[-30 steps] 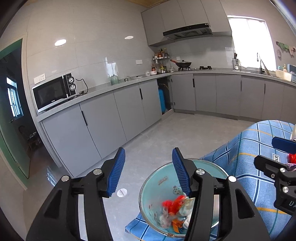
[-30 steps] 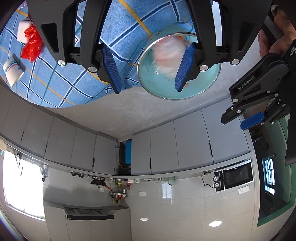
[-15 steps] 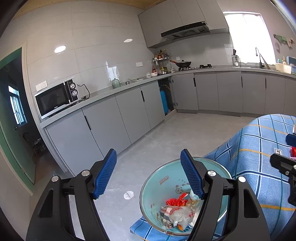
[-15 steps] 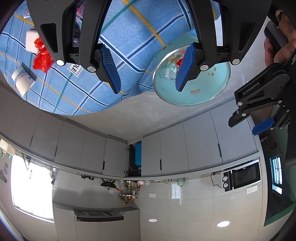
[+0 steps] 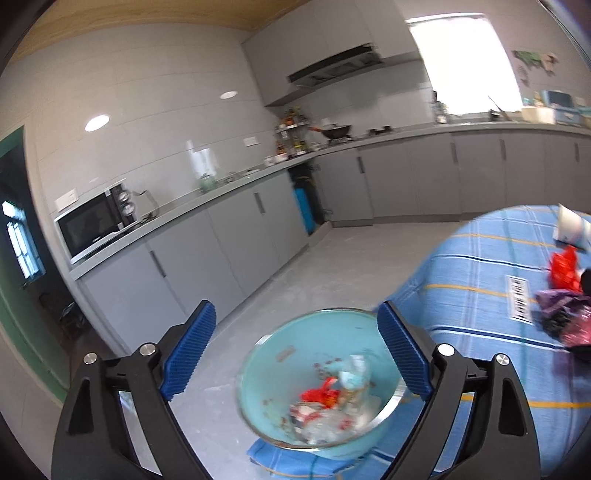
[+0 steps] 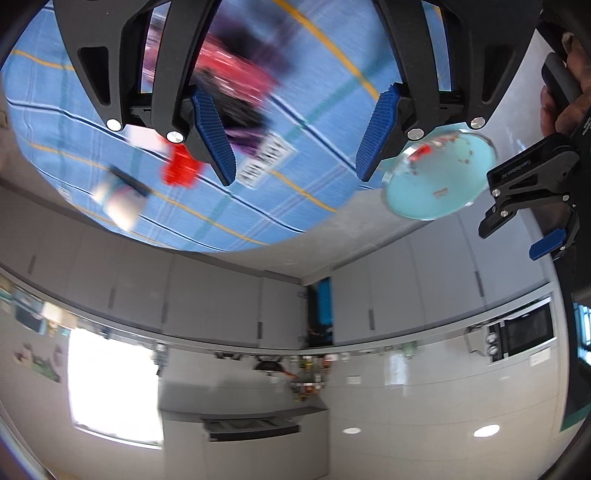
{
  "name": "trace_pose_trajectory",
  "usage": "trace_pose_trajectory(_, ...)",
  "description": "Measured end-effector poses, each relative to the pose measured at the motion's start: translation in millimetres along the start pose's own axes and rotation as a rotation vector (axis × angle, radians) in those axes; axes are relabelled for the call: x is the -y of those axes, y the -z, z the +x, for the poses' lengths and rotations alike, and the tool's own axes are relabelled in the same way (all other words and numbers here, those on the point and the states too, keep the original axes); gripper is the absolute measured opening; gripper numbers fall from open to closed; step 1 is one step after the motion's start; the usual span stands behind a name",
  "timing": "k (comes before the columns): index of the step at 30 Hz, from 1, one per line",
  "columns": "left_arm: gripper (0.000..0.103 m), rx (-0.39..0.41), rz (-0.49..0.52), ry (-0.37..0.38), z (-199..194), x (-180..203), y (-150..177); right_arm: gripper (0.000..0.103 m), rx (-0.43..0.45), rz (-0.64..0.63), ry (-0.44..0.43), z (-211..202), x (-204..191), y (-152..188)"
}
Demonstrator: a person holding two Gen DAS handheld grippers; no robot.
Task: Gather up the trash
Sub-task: 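Grasp the pink plastic bag with the right gripper while the left gripper grasps the black scrubber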
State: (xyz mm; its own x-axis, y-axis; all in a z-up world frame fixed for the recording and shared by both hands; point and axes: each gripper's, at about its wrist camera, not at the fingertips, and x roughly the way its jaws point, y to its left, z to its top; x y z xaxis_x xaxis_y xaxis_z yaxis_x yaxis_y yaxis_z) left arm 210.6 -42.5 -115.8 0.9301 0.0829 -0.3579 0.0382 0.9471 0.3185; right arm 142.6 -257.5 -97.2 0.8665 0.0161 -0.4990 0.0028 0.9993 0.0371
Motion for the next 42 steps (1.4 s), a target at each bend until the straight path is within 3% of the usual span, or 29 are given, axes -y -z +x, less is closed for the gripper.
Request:
trace_pose_trajectory(6, 0.092, 0.011, 0.062, 0.085, -17, 48, 4, 0.072, -0.018, 0.069, 0.111, -28, 55, 31)
trace_pose_trajectory(10, 0.097, 0.018, 0.102, 0.113, -28, 71, 15, 0.075, -0.051, 0.102, 0.134, -34, 73, 55)
trace_pose_trajectory(16, 0.097, -0.001, 0.127, 0.130, -32, 84, 26, 0.076, -0.082, 0.097, 0.118, -30, 77, 71)
trace_pose_trajectory(24, 0.097, -0.022, 0.093, 0.125, -24, 72, 28, 0.075, -0.110, 0.084, 0.055, -23, 65, 70)
trace_pose_trajectory(26, 0.097, -0.025, 0.095, 0.127, -24, 73, 29, 0.065, -0.128, 0.075, 0.046, -20, 61, 71)
trace_pose_trajectory(28, 0.097, -0.023, 0.095, 0.132, -25, 74, 30, 0.037, -0.153, 0.063, 0.047, -17, 59, 72)
trace_pose_trajectory(29, 0.097, -0.020, 0.095, 0.134, -26, 73, 30, 0.032, -0.157, 0.062, 0.044, -16, 58, 73)
trace_pose_trajectory(30, 0.097, -0.016, 0.094, 0.134, -27, 73, 28, 0.018, -0.165, 0.061, 0.032, -16, 57, 74)
trace_pose_trajectory(31, 0.097, -0.014, 0.093, 0.134, -28, 73, 27, 0.013, -0.166, 0.057, 0.026, -17, 56, 75)
trace_pose_trajectory(37, 0.097, 0.003, 0.082, 0.141, -37, 74, 19, 0.007, -0.099, 0.078, -0.010, -35, 55, 71)
trace_pose_trajectory(42, 0.097, 0.034, 0.089, 0.185, -50, 90, 8, 0.007, 0.012, 0.161, 0.043, -63, 80, 60)
